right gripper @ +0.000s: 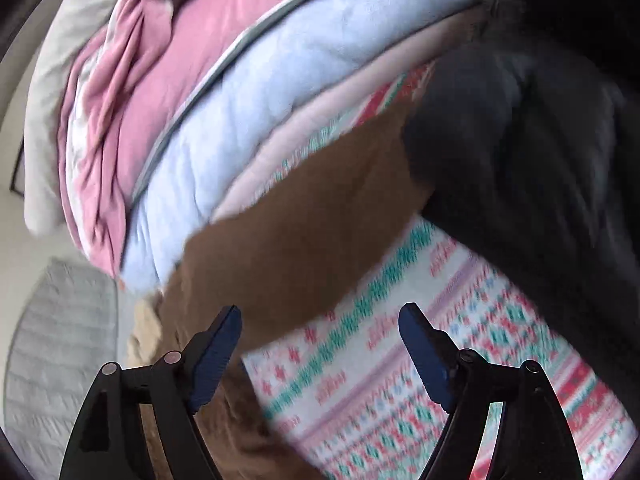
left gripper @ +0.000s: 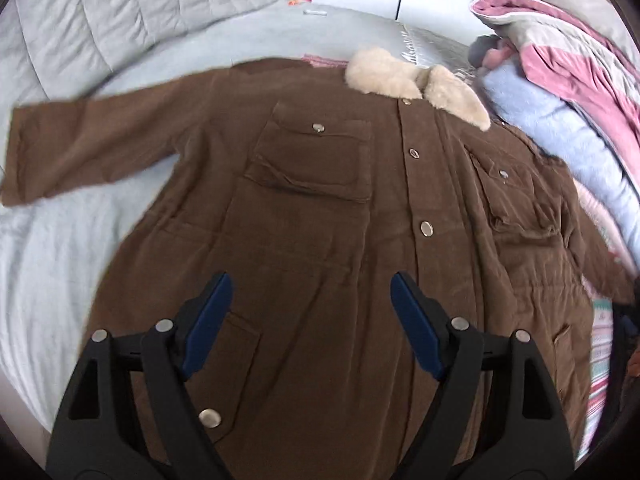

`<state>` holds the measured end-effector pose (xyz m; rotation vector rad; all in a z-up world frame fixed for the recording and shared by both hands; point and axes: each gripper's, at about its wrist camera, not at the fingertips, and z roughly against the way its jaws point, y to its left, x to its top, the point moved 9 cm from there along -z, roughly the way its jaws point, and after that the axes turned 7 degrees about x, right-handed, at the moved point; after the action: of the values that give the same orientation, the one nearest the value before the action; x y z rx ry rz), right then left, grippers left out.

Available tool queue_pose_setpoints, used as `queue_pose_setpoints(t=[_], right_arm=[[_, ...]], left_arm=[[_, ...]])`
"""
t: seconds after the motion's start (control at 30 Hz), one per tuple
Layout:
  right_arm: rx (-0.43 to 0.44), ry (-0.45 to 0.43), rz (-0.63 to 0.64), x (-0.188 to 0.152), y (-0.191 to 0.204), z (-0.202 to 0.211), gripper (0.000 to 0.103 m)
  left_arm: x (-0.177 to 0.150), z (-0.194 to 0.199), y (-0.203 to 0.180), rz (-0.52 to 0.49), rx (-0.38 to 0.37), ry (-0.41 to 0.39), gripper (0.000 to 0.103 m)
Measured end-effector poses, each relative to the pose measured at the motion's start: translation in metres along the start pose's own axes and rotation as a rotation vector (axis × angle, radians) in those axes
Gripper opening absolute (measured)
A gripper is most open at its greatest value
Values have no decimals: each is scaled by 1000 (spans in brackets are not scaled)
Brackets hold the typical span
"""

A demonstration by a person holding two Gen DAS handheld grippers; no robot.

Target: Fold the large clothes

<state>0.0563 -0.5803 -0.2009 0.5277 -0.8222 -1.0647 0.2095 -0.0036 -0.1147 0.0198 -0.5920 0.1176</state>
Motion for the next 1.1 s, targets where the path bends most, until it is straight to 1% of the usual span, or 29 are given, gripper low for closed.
queue_pose_setpoints(t=[0.03, 0.1, 0.17, 0.27, 0.37, 0.4, 0.43, 0.47, 0.5, 0.53, 0.57, 0.67, 0.73, 0.8, 0.83, 0.87, 0.93, 0.97, 1.07, 1.1], right_arm=[[-15, -21, -1, 5, -2, -2, 82], [-76, -56, -20, 17, -14, -8, 82], [-107, -72, -56, 24, -25, -15, 82], [-141, -107, -89, 33, -37, -28, 82], [-157, -132, -83, 41, -37, -38, 82], [-166, -135, -78, 43, -36, -43, 81], [-169, -143, -71, 44, -34, -46, 78], [-172, -153, -57, 45, -31, -50, 62], [-189, -153, -32, 46, -28, -55, 49], [-211, -148, -13, 45, -26, -58, 20], [-234, -151, 18, 45, -21, -60, 7], [-220, -203, 115, 48, 12, -54, 6], [-196, -270, 232, 48, 51, -39, 6], [-154, -333, 313, 47, 84, -19, 6], [-135, -348, 314, 45, 93, -14, 6], [-110, -349, 289, 43, 98, -10, 6], [-104, -322, 233, 40, 88, -11, 6], [-130, -311, 206, 45, 75, -14, 6], [-274, -271, 139, 45, 31, -27, 5], [-294, -264, 113, 47, 16, -23, 5]], left_arm=[[1, -2, 1, 11, -2, 11, 81], [3, -9, 4, 34, 11, 34, 81], [4, -13, 3, 27, 18, 41, 81], [5, -21, -7, -15, 33, 52, 81], [2, -31, -19, -101, 43, 75, 81], [0, -33, -21, -130, 57, 75, 81], [0, -34, -20, -140, 64, 74, 81], [-1, -36, -19, -151, 83, 67, 81], [0, -39, -16, -149, 94, 68, 81], [1, -40, -14, -144, 99, 69, 81], [1, -42, -12, -137, 99, 73, 81], [2, -47, -10, -126, 107, 78, 81], [4, -48, -10, -131, 115, 72, 81], [5, -48, -11, -135, 116, 65, 81], [5, -47, -11, -136, 114, 63, 81], [5, -47, -10, -137, 110, 64, 81], [4, -46, -9, -135, 104, 66, 81], [4, -46, -8, -131, 102, 68, 81], [6, -46, -2, -114, 92, 78, 81], [7, -45, 1, -99, 85, 81, 81]])
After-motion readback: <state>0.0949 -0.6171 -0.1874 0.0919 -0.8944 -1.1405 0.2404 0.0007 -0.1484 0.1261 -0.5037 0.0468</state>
